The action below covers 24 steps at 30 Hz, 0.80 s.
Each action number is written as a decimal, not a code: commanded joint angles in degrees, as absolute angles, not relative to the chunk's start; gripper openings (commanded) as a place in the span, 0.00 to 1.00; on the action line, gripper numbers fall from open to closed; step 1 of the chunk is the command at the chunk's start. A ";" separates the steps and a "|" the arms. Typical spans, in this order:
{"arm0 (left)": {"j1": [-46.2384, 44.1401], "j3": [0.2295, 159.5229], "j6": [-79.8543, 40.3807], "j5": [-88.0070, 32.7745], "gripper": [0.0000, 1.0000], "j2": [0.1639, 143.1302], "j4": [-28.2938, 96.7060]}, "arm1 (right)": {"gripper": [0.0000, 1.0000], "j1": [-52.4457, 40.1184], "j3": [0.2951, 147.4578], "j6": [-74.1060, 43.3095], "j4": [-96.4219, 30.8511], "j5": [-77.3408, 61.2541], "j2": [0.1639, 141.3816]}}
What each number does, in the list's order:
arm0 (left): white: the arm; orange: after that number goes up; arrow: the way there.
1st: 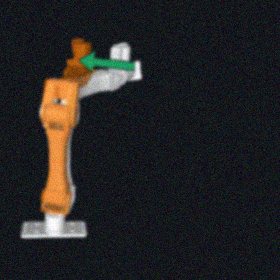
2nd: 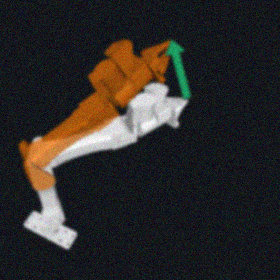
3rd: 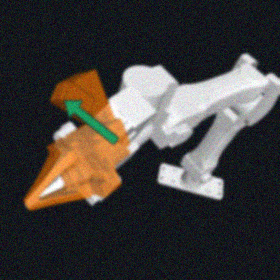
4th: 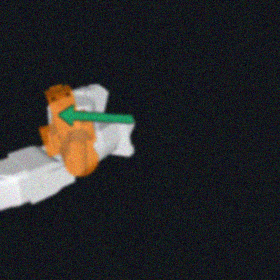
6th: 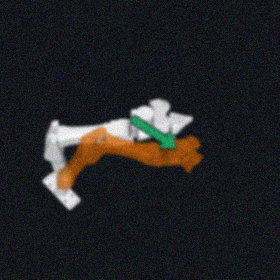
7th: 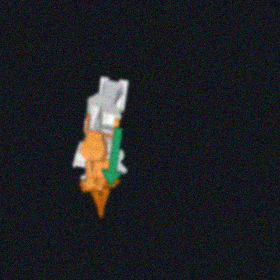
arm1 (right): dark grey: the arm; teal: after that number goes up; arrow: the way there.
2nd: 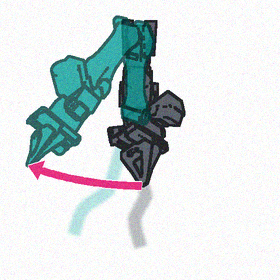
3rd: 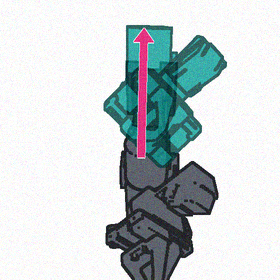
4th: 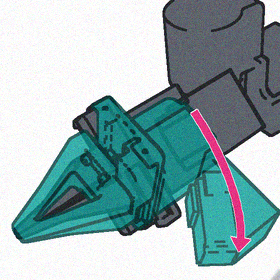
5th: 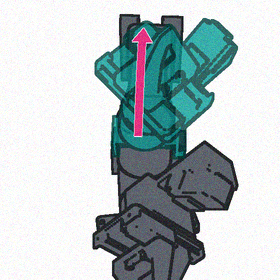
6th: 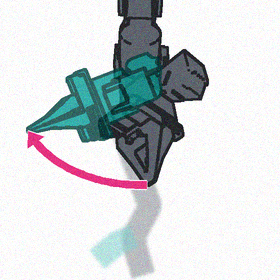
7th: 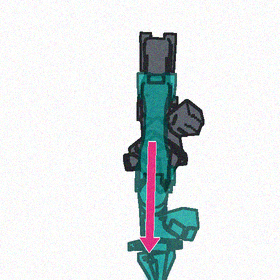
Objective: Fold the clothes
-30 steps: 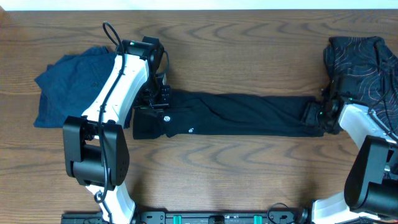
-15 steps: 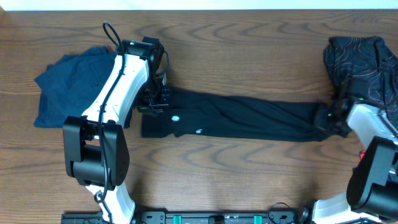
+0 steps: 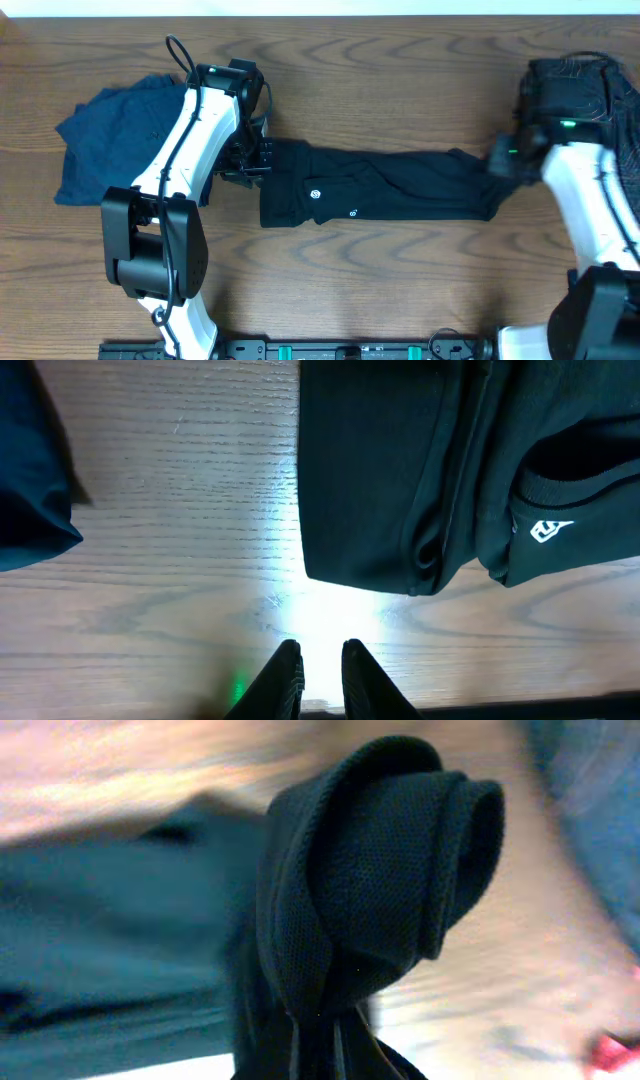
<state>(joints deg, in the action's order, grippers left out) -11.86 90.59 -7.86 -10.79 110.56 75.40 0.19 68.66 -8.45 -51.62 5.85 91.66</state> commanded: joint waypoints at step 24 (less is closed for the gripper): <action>-11.97 91.02 -7.38 -11.16 0.28 110.04 75.44 | 0.49 -20.27 68.23 -4.08 -44.95 -10.46 99.04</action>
